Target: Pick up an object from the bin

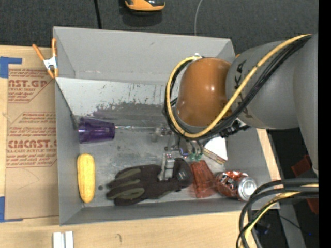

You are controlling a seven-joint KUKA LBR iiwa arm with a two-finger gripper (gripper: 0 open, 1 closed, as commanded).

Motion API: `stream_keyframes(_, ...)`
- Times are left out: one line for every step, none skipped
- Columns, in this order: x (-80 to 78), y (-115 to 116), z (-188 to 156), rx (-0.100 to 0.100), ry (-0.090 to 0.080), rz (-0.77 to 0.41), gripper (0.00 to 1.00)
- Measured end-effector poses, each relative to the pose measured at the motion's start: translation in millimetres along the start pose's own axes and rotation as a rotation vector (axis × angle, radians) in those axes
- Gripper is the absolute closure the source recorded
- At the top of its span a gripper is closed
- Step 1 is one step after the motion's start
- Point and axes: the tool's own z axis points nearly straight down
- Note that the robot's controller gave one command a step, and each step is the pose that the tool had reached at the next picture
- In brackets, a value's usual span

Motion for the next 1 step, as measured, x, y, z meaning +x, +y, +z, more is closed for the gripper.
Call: stream_keyframes(0.4, 3.1, 32.2, 0.001, -0.008, -0.062, 0.0)
